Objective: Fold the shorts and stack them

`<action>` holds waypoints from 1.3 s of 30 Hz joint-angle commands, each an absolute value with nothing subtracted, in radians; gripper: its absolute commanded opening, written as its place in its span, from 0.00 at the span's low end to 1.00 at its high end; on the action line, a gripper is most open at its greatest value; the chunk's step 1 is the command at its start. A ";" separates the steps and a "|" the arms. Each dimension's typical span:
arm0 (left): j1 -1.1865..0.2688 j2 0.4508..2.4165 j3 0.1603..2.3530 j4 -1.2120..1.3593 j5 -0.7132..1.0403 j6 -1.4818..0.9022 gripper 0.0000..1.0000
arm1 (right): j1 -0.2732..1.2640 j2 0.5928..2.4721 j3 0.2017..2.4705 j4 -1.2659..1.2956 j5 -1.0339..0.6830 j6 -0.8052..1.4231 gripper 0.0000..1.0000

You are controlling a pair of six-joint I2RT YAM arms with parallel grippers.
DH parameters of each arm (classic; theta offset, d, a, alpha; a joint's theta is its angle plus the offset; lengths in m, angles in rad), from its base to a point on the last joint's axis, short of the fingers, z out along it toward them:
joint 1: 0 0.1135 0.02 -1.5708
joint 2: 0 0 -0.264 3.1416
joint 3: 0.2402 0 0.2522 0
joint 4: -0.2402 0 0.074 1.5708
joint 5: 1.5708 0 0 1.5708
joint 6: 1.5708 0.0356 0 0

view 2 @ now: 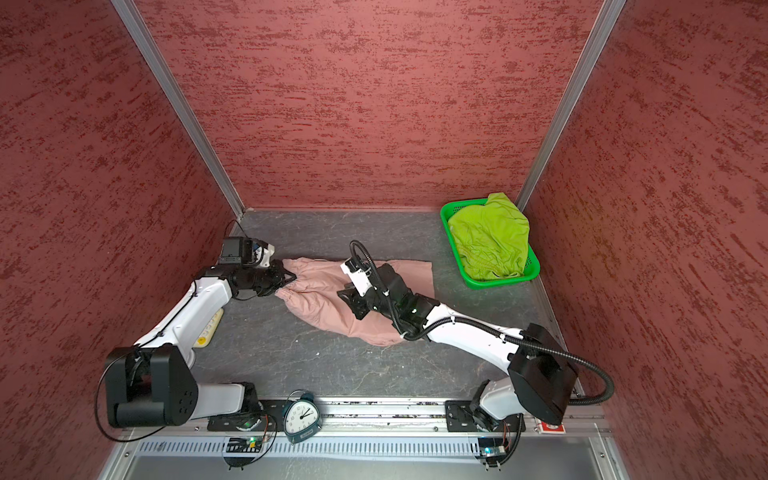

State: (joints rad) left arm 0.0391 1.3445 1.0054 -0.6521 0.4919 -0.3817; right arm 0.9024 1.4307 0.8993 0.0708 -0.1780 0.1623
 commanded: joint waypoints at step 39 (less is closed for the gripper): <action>-0.033 1.517 1.476 -0.959 0.295 -0.134 0.05 | 0.671 2.149 1.434 0.170 -0.391 0.282 0.05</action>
